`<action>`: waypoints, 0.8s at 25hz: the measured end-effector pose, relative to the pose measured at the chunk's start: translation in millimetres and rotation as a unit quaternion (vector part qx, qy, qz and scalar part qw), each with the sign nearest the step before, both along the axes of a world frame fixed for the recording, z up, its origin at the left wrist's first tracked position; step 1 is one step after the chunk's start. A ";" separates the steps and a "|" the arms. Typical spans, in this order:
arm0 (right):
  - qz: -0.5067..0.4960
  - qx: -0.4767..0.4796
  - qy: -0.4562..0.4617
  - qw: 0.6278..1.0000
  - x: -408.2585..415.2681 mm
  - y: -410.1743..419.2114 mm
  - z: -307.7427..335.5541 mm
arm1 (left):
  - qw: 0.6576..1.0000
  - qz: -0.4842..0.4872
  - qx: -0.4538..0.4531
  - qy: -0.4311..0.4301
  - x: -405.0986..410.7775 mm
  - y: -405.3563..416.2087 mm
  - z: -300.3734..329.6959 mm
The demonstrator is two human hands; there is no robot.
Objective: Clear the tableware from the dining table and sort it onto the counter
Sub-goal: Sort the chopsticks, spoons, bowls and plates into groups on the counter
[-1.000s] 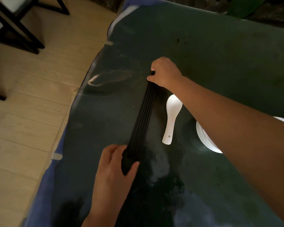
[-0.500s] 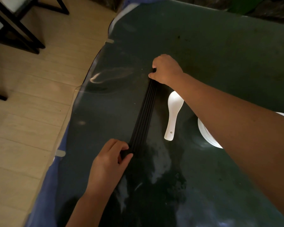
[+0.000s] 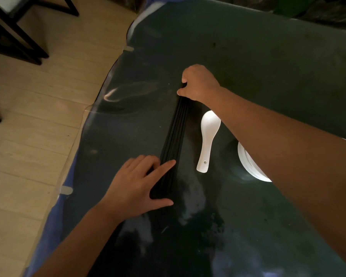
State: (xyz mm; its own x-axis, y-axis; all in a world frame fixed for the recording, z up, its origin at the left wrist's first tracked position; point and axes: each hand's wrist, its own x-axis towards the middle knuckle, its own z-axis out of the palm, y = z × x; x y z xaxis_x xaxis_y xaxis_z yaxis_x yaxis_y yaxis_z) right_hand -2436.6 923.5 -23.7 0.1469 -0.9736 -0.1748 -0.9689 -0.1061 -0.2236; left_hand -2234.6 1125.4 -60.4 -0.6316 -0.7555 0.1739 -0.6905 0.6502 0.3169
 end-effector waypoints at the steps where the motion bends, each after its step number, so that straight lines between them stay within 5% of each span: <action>1: 0.000 0.000 -0.001 1.000 -0.3 -0.1 0.0 | 0.998 -0.049 -0.019 -0.017 -0.8 -7.5 -3.2; 7: 0.007 -0.006 -0.013 1.000 -2.4 -0.9 -0.9 | 0.969 -0.238 -0.046 -0.047 -8.6 -45.2 -13.5; 20: 0.017 -0.021 -0.026 0.999 -9.3 6.7 1.8 | 0.972 -0.233 -0.017 -0.015 -10.3 -42.0 -11.9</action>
